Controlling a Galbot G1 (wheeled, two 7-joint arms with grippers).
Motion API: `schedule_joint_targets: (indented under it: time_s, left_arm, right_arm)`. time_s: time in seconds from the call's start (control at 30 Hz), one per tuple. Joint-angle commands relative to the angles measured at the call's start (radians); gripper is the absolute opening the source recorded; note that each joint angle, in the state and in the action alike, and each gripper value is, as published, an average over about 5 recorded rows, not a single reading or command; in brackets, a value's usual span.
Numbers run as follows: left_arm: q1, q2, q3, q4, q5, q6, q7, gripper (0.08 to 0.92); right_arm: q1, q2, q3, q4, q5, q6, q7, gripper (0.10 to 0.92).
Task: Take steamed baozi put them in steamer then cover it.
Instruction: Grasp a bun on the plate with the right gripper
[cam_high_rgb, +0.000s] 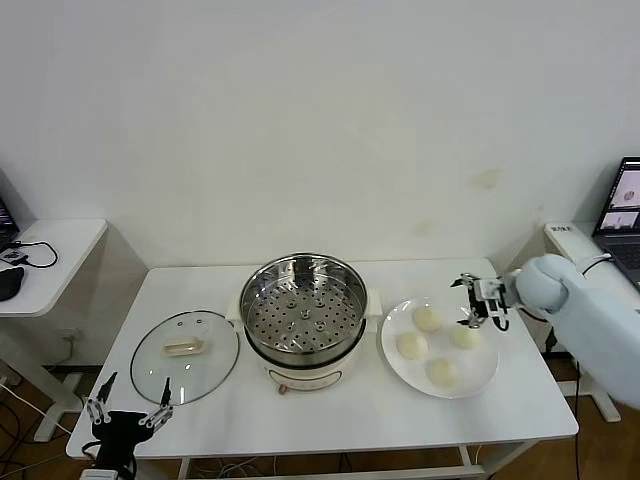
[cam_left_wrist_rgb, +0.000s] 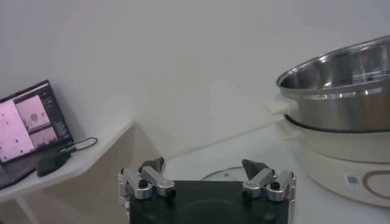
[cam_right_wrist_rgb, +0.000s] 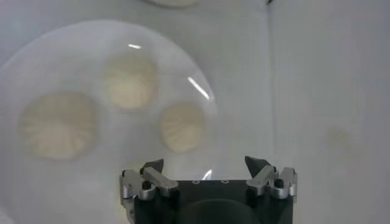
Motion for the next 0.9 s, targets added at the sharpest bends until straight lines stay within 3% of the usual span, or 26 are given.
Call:
schedule_joint_targets:
  time_s: [0.03,0.9]
  left_arm:
    - [-0.003,0.001,-0.011,0.001,0.000,0.001,-0.001,0.823]
    - [-0.013,0.001,-0.042,0.023,-0.008,-0.005,0.000,0.823]
  right_arm:
    - [0.123,0.062,-0.185,-0.102,0.005,0.011,-0.075,0.823]
    - [0.110,0.278,-0.133,-0.343,-0.099,0.017,-0.001,0.823]
